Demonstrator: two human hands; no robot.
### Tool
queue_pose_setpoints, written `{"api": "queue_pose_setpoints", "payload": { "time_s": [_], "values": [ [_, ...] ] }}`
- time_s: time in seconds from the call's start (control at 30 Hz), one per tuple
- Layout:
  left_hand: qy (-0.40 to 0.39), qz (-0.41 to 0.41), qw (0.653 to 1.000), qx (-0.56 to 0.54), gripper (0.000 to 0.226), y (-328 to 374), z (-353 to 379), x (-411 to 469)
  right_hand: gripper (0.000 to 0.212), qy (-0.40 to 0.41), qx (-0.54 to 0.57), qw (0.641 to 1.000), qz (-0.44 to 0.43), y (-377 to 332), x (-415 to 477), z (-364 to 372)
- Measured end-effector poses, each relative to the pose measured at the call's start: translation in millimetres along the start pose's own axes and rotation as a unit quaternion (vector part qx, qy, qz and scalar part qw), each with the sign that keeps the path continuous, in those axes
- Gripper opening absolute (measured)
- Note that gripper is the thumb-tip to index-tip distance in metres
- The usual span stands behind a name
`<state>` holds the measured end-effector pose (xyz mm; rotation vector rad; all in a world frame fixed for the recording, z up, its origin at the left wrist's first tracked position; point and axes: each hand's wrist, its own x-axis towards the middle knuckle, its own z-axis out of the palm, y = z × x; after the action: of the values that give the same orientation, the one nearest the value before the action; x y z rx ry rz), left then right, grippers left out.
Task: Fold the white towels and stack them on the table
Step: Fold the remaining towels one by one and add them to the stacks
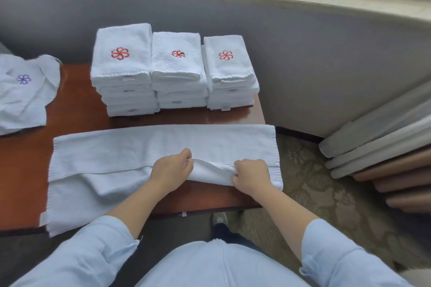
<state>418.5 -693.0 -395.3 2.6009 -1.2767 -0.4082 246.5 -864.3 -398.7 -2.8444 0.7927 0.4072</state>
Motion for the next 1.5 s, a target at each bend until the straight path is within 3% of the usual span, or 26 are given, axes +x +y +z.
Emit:
{"api": "queue_pose_setpoints", "payload": {
  "time_s": [0.3,0.57,0.63,0.73,0.8,0.87,1.0,1.2,1.5],
  "values": [
    [0.044,-0.039,0.998,-0.001,0.012,-6,-17,62,0.025,0.036,0.033,0.996,0.076,55,55,-43],
    [0.011,-0.044,0.999,0.020,0.017,-10,-6,110,0.034,0.049,-0.022,0.997,0.059,73,104,-37],
    [-0.017,-0.058,0.998,0.031,0.016,-10,1,116,0.039,0.082,-0.010,0.996,0.032,70,107,-34],
    [-0.029,-0.073,0.996,0.035,0.015,-10,8,122,0.040,0.133,0.078,0.985,-0.074,57,105,-25],
    [-0.025,-0.082,0.996,0.019,0.014,-11,10,123,0.035,0.066,0.112,0.984,-0.119,46,102,-20],
    [-0.026,-0.093,0.995,0.007,0.017,-12,9,124,0.033,0.004,0.134,0.986,-0.096,39,104,-14],
    [-0.034,-0.085,0.995,-0.030,0.035,-15,7,114,0.029,0.003,0.139,0.988,-0.064,33,112,-17],
    [0.043,-0.099,0.993,-0.039,0.051,-32,-5,60,0.034,0.020,0.183,0.973,-0.138,7,114,-31],
    [0.130,-0.259,0.955,-0.066,0.033,-82,-24,-58,0.029,-0.004,0.180,0.911,-0.371,-112,119,-35]
  ]
}}
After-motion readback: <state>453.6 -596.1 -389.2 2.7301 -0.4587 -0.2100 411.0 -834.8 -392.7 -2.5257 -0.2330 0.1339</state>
